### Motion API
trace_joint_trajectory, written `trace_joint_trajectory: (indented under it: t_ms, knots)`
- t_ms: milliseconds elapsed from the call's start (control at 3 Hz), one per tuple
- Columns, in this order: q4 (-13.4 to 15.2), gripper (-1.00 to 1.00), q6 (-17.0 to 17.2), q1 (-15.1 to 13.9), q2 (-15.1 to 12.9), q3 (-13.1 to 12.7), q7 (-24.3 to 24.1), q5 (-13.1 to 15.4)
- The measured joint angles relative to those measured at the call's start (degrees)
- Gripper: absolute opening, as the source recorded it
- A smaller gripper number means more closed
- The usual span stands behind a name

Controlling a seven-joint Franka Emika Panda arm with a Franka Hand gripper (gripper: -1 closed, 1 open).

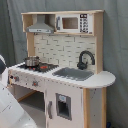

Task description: Play with the kitchen

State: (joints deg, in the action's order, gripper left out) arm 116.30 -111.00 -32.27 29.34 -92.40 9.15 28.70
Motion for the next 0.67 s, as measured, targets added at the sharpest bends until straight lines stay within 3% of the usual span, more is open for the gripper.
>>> trace_joint_trajectory:
  t_ms: [667]
  knots:
    - [-0.86, 1.00, 7.35, 4.51, 1.71, 1.21, -3.05, 6.95]
